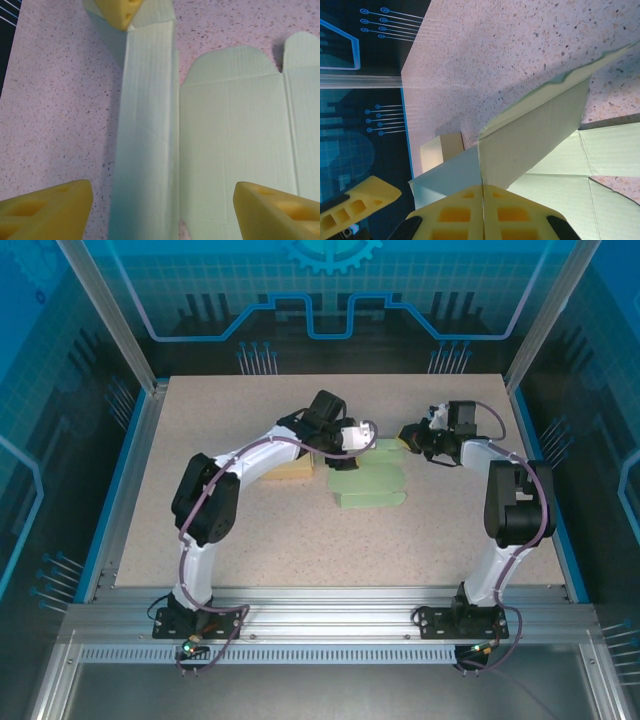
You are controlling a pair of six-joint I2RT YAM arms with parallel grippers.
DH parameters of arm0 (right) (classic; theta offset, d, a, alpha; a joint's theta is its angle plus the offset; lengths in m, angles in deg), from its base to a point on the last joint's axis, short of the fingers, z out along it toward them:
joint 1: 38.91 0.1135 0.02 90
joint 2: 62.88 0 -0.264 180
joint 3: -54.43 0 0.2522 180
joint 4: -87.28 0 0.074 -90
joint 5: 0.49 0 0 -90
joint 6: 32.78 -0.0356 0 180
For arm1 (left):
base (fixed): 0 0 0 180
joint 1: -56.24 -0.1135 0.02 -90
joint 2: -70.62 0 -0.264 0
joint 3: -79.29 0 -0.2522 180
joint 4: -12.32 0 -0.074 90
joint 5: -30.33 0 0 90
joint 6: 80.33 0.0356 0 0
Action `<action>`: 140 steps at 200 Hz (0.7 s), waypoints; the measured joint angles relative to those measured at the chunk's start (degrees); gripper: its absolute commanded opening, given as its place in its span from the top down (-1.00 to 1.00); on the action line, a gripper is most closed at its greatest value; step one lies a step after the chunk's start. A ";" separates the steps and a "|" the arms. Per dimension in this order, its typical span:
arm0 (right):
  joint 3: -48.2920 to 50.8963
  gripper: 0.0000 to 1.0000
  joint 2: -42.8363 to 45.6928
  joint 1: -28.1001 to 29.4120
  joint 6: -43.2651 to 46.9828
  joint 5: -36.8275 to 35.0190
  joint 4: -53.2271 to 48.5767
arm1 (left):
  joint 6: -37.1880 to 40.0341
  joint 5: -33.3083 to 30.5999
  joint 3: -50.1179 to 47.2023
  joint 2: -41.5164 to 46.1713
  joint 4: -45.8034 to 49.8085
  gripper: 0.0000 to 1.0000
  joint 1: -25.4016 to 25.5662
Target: Fold the paper box
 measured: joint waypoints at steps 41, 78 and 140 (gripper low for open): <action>-0.04 0.87 0.00 0.00 0.13 0.02 -0.35 | -0.37 -1.95 5.29 -3.37 3.41 -0.39 -0.31; -0.09 0.87 0.00 0.02 0.15 0.02 -0.74 | -0.28 -4.02 8.04 -5.70 6.32 -0.24 -0.31; -0.09 0.75 0.17 0.09 0.61 -0.26 -1.68 | -1.01 -6.21 14.80 -10.80 11.50 0.15 -0.35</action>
